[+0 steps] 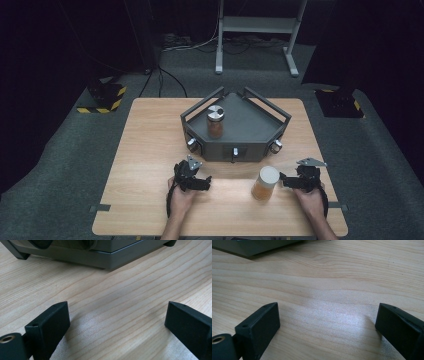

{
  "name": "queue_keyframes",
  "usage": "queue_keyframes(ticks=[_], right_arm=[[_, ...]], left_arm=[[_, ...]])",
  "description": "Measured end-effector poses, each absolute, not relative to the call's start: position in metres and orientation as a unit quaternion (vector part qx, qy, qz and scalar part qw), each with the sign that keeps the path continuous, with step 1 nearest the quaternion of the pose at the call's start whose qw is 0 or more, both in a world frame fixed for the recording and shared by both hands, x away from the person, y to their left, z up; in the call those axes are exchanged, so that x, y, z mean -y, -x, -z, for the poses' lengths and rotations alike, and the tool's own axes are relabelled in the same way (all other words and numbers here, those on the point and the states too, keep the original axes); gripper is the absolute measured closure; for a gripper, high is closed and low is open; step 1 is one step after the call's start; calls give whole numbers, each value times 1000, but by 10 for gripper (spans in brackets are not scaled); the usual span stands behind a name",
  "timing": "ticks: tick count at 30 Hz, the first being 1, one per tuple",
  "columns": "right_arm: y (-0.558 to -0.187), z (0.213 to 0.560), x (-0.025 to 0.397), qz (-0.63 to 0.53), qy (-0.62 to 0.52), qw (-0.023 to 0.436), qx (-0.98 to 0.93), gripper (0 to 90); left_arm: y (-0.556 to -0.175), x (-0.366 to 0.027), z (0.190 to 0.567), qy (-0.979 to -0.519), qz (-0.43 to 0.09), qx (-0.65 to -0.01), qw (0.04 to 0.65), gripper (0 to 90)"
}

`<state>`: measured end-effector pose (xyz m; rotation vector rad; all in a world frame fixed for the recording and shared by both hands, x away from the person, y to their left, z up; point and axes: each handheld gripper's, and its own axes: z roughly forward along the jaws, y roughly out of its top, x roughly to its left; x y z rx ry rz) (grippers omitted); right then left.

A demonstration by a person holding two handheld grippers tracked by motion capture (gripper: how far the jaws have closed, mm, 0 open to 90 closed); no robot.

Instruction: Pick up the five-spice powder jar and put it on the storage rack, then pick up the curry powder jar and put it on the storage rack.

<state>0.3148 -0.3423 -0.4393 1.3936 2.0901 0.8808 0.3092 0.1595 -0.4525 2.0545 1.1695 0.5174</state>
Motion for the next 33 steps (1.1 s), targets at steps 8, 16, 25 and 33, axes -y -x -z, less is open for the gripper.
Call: queue_keyframes(ticks=[8,16,25,33], right_arm=[[-315,439,342,-321,-508,237,-763,55],[-315,439,342,-321,-509,237,-763,55],[-316,439,343,-321,-507,235,-765,44],[-315,439,341,-318,-513,236,-762,35]], left_arm=[[-309,-159,453,-794,-200,-452,353,61],[-309,-159,452,-794,-200,-452,353,61],[-309,-159,453,-794,-200,-452,353,61],[-309,-160,452,-794,-200,-453,353,61]])
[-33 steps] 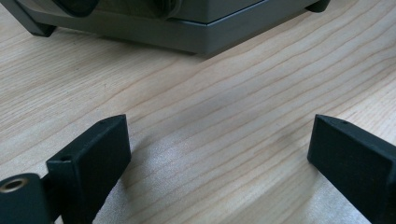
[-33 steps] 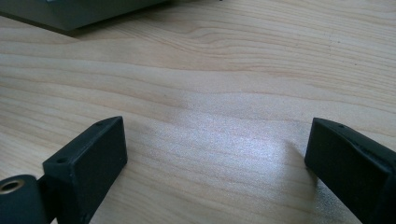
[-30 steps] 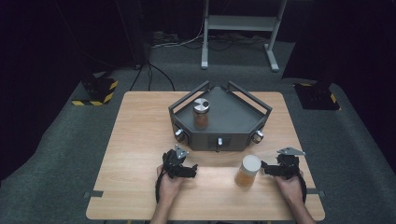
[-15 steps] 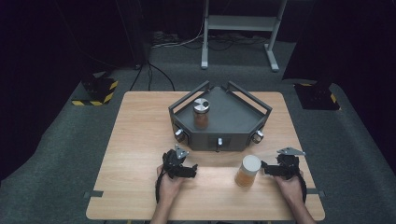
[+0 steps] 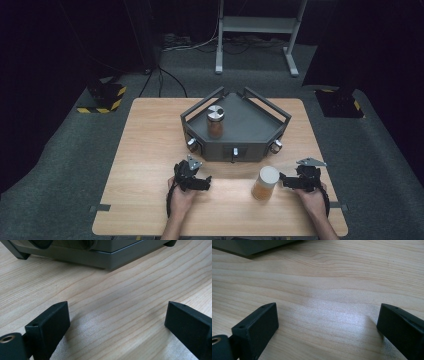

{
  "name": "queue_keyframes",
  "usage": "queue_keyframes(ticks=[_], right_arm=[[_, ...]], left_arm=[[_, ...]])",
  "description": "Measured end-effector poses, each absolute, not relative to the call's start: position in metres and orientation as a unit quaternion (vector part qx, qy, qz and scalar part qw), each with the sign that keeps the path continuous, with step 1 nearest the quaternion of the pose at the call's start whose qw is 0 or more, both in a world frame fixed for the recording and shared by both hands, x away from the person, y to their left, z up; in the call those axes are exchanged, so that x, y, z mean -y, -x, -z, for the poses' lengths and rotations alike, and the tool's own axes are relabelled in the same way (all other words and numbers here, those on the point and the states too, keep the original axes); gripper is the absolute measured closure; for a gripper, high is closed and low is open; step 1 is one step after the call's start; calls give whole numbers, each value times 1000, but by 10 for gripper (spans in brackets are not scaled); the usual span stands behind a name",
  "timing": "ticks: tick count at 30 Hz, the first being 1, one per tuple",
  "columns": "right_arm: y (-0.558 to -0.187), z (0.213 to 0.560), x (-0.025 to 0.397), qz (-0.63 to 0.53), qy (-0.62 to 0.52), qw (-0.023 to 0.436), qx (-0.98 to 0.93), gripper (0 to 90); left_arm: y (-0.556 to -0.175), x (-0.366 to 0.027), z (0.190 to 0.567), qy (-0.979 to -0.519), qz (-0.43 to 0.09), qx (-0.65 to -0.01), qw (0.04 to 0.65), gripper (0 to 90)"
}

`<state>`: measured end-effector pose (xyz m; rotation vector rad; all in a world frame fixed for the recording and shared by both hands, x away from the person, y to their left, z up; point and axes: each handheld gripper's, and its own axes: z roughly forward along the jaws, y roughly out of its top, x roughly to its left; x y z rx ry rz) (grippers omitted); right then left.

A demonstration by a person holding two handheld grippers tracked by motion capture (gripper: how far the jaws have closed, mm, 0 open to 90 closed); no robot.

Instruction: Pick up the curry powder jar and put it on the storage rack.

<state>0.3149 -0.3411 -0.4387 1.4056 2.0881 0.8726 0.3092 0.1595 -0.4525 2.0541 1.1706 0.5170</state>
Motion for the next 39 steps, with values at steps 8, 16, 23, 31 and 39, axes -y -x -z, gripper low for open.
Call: queue_keyframes(ticks=[8,16,23,31,39], right_arm=[[-312,439,345,-320,-511,236,-762,37],[-305,438,350,-327,-508,232,-763,40],[-296,434,353,-335,-501,228,-765,44],[-282,432,355,-346,-485,222,-772,46],[-267,429,356,-356,-467,214,-780,47]], left_arm=[[-309,-160,452,-794,-200,-453,353,61],[-309,-160,452,-794,-200,-453,353,62],[-309,-160,452,-794,-200,-453,353,61],[-309,-160,452,-794,-200,-453,353,62],[-309,-159,452,-794,-200,-453,353,62]])
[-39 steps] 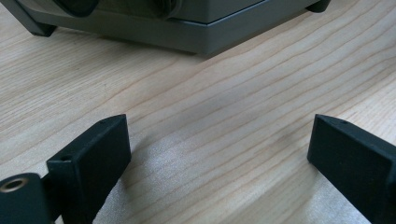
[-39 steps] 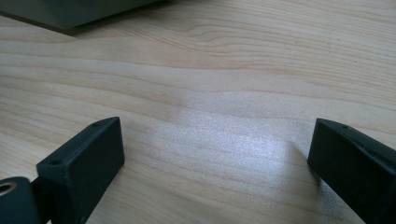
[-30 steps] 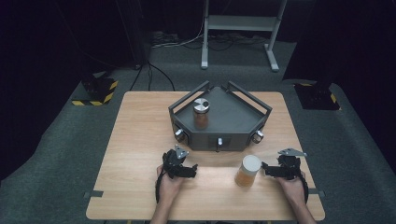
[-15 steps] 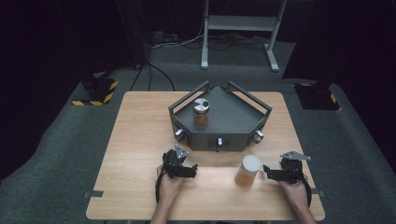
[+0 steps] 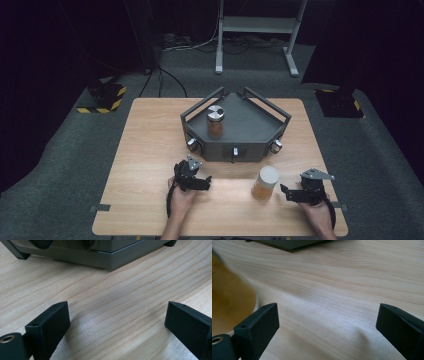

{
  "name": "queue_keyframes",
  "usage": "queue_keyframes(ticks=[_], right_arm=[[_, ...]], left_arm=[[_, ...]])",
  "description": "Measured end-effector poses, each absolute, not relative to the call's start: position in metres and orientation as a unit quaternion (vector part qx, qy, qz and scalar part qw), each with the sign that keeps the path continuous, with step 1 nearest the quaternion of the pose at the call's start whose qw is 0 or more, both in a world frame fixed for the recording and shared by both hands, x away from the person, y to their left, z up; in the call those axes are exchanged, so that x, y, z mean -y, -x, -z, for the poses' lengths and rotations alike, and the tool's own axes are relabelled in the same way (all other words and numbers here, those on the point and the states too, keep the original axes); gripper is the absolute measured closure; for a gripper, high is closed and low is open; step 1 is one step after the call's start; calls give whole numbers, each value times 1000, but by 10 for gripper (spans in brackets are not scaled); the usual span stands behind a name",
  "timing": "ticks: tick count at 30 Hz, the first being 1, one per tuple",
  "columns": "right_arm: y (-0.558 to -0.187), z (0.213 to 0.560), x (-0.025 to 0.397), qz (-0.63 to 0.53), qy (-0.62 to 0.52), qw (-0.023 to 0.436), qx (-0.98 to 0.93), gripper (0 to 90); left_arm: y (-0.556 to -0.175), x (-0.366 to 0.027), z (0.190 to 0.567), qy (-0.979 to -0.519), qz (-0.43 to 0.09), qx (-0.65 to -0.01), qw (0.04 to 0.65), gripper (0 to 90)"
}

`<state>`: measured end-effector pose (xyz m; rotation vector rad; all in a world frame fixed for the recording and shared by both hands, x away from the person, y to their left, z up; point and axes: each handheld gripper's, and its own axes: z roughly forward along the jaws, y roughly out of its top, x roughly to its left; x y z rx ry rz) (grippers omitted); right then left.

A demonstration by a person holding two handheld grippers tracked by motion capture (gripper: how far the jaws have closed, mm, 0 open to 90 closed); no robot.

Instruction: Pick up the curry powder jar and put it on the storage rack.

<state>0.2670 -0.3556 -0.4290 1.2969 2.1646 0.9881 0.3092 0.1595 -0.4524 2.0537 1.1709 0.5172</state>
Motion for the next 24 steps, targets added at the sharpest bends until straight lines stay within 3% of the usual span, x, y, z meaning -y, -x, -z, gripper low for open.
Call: queue_keyframes(ticks=[24], right_arm=[[-245,428,352,-387,-403,170,-812,60]], left_arm=[[-309,-159,452,-794,-200,-453,353,62]])
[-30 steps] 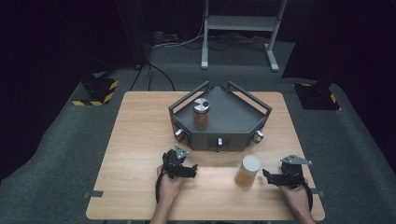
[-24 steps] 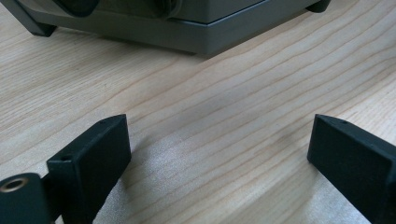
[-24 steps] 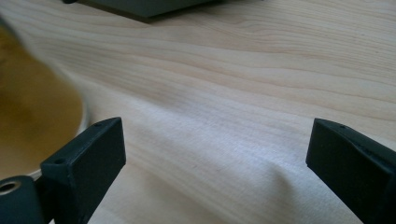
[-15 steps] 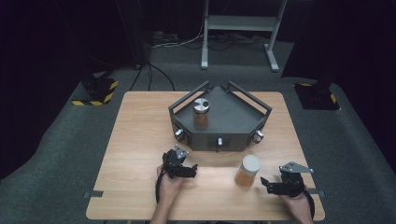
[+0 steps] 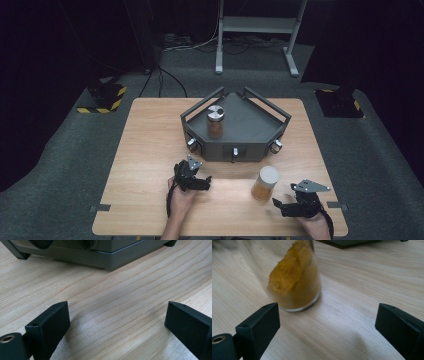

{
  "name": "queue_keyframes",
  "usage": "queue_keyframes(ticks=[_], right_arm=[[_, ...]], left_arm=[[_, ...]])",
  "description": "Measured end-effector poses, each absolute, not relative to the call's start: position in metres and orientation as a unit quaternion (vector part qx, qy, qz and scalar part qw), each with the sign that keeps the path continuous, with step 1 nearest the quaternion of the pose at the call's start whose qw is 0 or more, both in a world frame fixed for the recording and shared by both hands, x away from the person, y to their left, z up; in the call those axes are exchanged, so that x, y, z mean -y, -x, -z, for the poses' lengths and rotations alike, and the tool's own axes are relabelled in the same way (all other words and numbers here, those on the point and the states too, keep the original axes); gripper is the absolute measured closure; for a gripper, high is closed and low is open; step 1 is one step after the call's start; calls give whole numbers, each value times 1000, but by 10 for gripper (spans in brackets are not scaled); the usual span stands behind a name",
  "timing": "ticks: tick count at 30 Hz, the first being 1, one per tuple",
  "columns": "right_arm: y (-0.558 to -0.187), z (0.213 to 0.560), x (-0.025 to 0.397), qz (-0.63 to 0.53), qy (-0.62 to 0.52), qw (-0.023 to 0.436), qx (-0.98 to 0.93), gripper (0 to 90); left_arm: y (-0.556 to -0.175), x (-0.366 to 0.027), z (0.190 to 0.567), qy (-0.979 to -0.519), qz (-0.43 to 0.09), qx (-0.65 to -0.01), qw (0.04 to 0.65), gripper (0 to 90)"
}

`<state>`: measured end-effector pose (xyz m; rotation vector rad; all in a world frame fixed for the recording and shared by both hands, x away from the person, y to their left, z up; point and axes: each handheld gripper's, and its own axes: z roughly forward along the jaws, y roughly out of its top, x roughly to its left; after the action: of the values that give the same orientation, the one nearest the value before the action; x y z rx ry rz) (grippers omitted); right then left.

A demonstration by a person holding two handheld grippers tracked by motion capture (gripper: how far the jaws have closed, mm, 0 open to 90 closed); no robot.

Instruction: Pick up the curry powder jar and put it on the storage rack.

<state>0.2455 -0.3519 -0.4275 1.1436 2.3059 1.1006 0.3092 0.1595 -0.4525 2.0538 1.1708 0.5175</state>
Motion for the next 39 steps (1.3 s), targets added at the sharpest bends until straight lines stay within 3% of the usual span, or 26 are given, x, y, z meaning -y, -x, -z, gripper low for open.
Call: queue_keyframes(ticks=[21,39], right_arm=[[-252,420,334,-417,-364,165,-817,91],[-263,415,325,-455,-348,163,-803,179]], left_arm=[[-309,-160,452,-794,-200,-453,353,62],[-309,-160,452,-794,-200,-453,353,63]])
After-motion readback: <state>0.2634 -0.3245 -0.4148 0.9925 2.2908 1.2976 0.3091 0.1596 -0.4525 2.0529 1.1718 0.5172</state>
